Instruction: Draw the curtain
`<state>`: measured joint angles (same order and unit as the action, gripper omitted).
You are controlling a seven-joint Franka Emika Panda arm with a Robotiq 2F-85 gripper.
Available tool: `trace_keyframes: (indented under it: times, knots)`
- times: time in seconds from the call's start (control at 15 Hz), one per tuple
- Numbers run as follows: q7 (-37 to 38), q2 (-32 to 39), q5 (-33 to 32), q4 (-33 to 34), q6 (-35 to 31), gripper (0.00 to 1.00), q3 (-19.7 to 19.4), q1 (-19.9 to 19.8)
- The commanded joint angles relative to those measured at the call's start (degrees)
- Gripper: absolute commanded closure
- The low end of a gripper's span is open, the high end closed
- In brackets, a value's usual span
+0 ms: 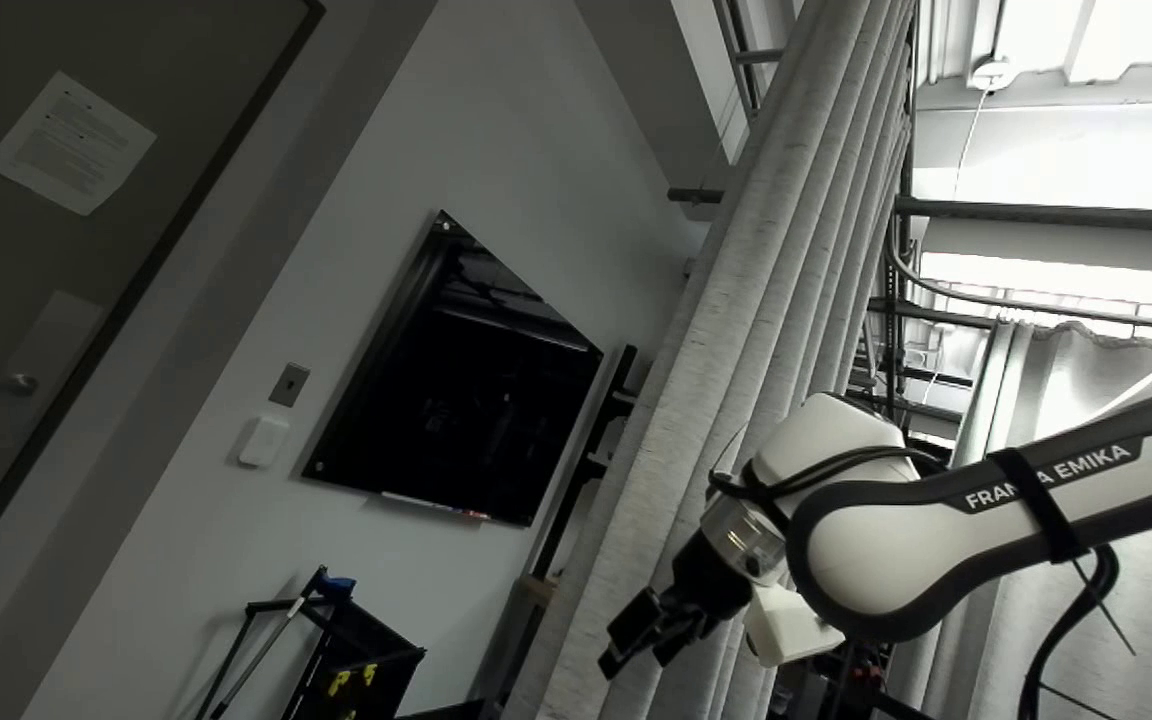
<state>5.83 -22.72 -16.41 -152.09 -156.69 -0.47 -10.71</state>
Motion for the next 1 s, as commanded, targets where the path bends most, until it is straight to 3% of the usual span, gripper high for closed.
trace_keyframes:
  times: [0.0, 0.2, 0.6, 0.93]
  knots:
    - [-0.4, 0.0, 0.5, 0.1, 0.1, 0.0, 0.3, -0.3]
    - [-0.3, 0.1, 0.5, 0.1, 0.1, 0.0, 0.3, -0.3]
    - [17.4, -2.2, -6.3, 0.3, 5.5, 0.0, 7.5, -9.0]
    - [27.7, -3.2, -10.5, 2.9, 4.7, 0.0, 11.6, -11.5]
